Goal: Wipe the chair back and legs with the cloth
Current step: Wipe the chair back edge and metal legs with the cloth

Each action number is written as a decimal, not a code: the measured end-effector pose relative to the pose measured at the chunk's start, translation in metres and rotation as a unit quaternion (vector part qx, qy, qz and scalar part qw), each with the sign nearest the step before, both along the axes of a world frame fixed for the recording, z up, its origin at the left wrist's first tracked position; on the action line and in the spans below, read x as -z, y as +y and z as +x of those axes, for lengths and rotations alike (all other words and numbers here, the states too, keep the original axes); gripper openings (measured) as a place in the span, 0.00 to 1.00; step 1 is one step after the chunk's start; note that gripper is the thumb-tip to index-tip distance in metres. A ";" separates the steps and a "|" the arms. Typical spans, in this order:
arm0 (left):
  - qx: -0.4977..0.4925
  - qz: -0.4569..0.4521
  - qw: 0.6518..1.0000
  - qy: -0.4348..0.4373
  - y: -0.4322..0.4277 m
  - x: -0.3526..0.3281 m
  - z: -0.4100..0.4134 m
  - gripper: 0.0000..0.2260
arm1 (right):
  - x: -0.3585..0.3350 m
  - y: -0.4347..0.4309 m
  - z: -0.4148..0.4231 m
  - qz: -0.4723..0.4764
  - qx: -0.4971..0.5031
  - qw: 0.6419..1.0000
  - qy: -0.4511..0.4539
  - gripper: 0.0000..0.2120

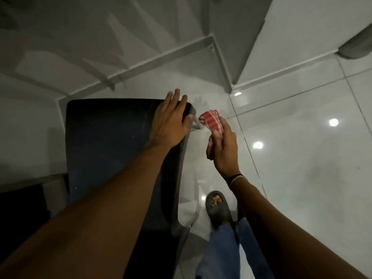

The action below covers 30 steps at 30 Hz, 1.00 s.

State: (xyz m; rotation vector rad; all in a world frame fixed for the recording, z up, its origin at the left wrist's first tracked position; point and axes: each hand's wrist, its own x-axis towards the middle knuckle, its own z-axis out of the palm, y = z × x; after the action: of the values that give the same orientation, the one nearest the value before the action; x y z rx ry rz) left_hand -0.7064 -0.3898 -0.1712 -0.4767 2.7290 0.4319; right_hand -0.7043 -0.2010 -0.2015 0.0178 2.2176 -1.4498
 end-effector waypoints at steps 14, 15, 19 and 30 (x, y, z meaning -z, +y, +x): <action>0.090 -0.041 0.985 0.140 -0.011 0.044 0.001 0.26 | 0.099 -0.045 -0.022 -0.101 0.183 0.969 -0.133 0.20; 0.091 -0.035 0.985 0.146 -0.011 0.044 0.001 0.26 | 0.100 -0.052 -0.023 -0.111 0.199 0.964 -0.140 0.20; 0.103 -0.034 0.983 0.150 -0.010 0.044 0.001 0.26 | 0.090 -0.084 -0.023 -0.134 0.176 0.971 -0.090 0.15; 0.106 -0.014 0.979 0.173 -0.014 0.053 0.004 0.26 | 0.132 -0.115 -0.027 -0.111 0.087 0.989 0.036 0.20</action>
State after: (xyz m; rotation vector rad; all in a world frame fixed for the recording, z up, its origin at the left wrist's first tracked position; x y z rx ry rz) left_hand -0.7027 -0.4039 -0.2244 -0.1216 3.0801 0.4565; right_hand -0.7314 -0.3161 -0.3330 0.0888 2.1427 -1.8116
